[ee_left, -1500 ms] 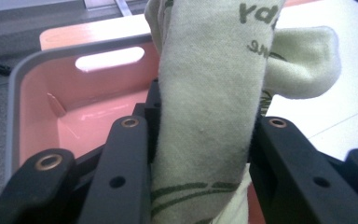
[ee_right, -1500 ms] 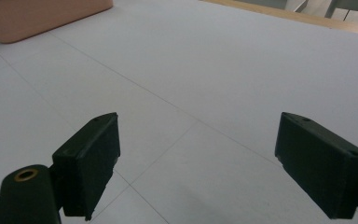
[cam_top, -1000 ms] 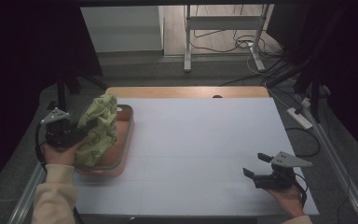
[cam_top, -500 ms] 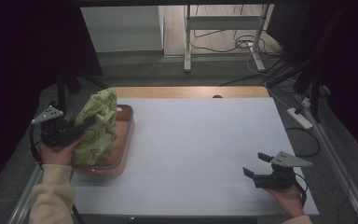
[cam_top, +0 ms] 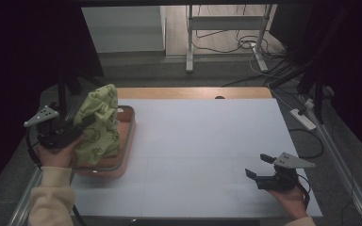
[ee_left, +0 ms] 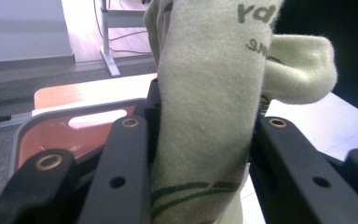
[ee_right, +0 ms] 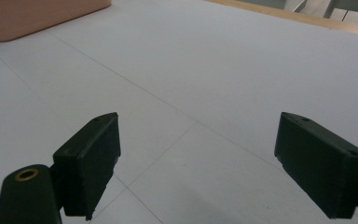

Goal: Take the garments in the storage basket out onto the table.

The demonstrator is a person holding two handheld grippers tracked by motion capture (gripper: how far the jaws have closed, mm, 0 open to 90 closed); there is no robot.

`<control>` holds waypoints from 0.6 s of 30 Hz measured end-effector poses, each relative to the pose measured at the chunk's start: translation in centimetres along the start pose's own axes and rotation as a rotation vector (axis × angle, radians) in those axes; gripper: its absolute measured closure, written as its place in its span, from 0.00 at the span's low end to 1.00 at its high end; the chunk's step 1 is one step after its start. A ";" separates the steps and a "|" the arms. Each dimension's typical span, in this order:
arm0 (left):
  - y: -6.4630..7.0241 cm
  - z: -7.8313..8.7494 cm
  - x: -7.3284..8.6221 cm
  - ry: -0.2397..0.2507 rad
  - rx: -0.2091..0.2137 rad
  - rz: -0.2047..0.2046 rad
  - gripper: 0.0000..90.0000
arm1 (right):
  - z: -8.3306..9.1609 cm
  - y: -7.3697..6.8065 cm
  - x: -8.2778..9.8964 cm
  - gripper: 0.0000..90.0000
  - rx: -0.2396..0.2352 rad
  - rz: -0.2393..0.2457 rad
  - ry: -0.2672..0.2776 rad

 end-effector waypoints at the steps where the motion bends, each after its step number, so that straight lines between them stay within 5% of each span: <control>1: 0.1 0.1 -0.1 0.006 0.001 -0.001 0.74 | 0.0 0.0 0.0 0.16 0.000 0.001 0.000; 18: 0.6 0.9 -1.1 0.074 0.012 0.001 0.75 | 0.0 0.0 0.0 0.16 0.001 0.000 -0.001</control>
Point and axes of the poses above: each handheld gripper's, and its own axes: z roughly backward along the jaws, x roughly out of its underside, y roughly to its right, the point moved 4 cm from there along -z, roughly forward along the jaws, and after that the axes turned 6 degrees about -z, right-handed, at the moved point
